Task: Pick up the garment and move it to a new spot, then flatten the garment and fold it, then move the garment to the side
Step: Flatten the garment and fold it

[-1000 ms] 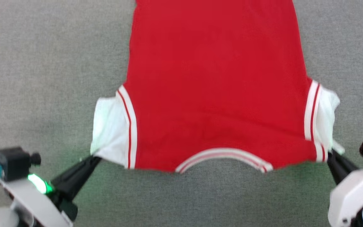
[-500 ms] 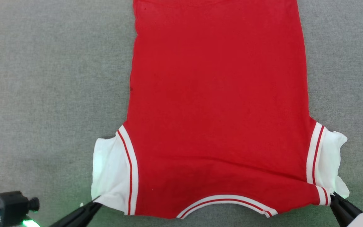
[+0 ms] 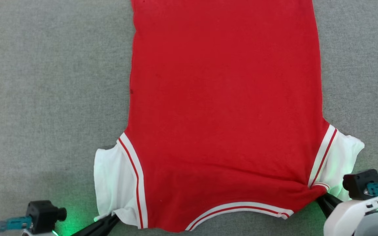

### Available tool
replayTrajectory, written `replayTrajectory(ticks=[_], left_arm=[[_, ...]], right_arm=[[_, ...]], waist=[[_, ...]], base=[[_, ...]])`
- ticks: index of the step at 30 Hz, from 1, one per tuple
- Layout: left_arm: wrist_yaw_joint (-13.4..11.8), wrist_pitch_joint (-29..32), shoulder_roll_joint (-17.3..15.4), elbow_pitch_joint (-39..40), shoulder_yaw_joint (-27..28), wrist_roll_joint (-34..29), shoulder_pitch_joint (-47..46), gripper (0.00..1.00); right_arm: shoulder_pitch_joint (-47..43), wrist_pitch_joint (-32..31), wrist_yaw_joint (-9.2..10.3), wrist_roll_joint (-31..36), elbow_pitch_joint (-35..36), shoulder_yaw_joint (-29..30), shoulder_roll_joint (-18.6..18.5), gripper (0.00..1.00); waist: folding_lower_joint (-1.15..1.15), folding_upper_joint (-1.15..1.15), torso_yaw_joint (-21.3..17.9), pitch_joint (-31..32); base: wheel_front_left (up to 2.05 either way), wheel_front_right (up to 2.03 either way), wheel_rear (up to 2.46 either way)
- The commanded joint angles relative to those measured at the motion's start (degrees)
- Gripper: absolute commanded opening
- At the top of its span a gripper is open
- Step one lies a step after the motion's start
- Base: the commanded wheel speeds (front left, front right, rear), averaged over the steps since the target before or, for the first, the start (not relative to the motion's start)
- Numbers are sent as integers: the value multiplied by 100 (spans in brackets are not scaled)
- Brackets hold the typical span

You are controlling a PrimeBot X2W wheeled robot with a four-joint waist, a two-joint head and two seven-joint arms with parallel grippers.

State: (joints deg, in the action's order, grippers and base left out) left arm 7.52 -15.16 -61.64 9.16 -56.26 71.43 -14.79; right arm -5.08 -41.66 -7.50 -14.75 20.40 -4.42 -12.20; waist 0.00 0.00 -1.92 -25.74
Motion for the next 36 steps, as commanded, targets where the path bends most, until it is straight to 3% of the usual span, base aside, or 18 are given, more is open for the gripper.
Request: replayTrajectory(ticks=[1,6,7,8,9,10,15,19,24,29,36], left_arm=[[-8,7,57,-118,-112,2,-79,0],[-16,14,231,-518,-387,78,-339,0],[-16,20,264,-536,-394,107,-356,0],[-16,20,296,-538,-384,145,-366,0],[-16,20,310,-529,-380,171,-360,0],[-16,20,314,-512,-374,193,-345,0],[-12,10,317,-363,-216,202,-242,0],[-9,6,277,-164,-118,93,-190,0],[-9,6,236,92,32,-28,-265,0],[-9,6,153,294,124,-174,-472,0],[-9,6,229,405,-140,-291,-1048,0]], right_arm=[[73,13,2,43,-319,-186,50,0],[228,277,-3,137,-823,-414,65,0],[267,353,-3,147,-830,-425,76,15],[293,422,-3,157,-822,-428,89,43],[298,475,-3,171,-785,-417,99,89],[282,512,-3,183,-713,-383,98,100],[-23,385,-1,94,34,-26,83,100],[-182,-146,0,-150,1053,444,116,100],[646,-1022,0,-283,1790,1099,226,100],[2669,-1925,0,109,1262,1078,414,100],[5295,-2408,0,1412,-457,1131,761,100]], waist=[[0,0,4,-4],[0,0,1,21],[0,0,-13,33],[0,0,-29,50],[0,0,-46,64],[0,0,-63,78],[0,0,-100,120],[0,0,-30,38],[0,0,104,-201],[0,0,299,-613],[0,0,836,-1216]], base=[[0,0,0],[0,0,0],[0,0,0],[0,0,0],[0,0,0],[0,0,0],[0,0,0],[0,0,0],[0,0,0],[0,0,0],[0,0,0]])
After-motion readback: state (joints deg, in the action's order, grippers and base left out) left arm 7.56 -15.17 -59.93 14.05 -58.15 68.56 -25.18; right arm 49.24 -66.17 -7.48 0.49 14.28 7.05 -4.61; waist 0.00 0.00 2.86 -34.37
